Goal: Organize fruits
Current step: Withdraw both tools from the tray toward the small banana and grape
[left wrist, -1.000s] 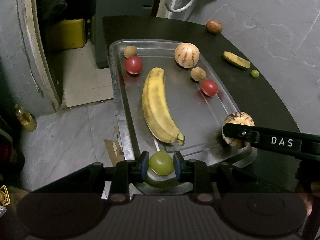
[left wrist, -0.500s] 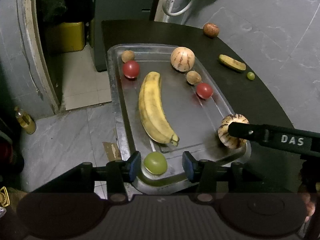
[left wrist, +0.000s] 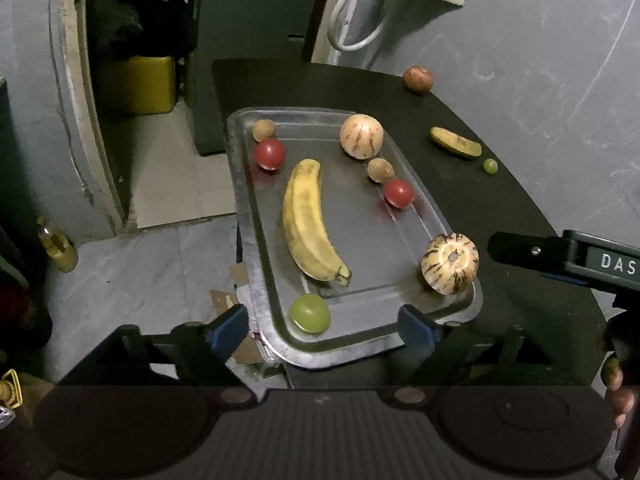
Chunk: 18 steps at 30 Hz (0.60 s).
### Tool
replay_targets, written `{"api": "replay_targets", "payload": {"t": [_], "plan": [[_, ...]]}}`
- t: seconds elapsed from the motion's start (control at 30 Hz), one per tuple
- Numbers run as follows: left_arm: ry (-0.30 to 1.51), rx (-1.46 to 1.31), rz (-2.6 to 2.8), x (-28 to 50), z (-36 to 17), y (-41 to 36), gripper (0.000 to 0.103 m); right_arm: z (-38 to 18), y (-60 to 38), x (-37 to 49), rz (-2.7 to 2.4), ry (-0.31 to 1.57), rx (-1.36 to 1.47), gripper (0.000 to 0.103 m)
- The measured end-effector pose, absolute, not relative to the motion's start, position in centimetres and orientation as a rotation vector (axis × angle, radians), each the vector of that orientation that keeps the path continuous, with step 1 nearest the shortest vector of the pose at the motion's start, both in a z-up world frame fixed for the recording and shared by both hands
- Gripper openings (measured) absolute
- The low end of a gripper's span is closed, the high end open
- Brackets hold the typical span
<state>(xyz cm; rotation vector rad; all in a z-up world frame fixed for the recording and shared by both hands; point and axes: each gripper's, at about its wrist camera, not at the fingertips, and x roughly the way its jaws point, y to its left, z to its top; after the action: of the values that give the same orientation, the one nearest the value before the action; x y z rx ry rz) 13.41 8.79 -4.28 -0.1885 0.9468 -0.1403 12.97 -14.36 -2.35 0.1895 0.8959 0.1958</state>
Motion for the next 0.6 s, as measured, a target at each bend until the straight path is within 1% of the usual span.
{"api": "replay_targets", "payload": {"t": [0.1, 0.3, 0.6], "plan": [[0.937, -0.189, -0.126, 12.8, -3.9, 9.2, 0.098, -2.5, -14.5, 12.5, 0.183, 0.920, 0.168, 0.102], [0.953, -0.157, -0.106, 12.0, -3.5, 9.4, 0.102, -3.5, -14.8, 11.6, 0.124, 1.012, 0.092, 0.102], [1.003, -0.062, -0.086, 11.5, -3.5, 8.7, 0.102, -5.0, -17.8, 10.9, -0.020, 1.087, 0.155, 0.102]]}}
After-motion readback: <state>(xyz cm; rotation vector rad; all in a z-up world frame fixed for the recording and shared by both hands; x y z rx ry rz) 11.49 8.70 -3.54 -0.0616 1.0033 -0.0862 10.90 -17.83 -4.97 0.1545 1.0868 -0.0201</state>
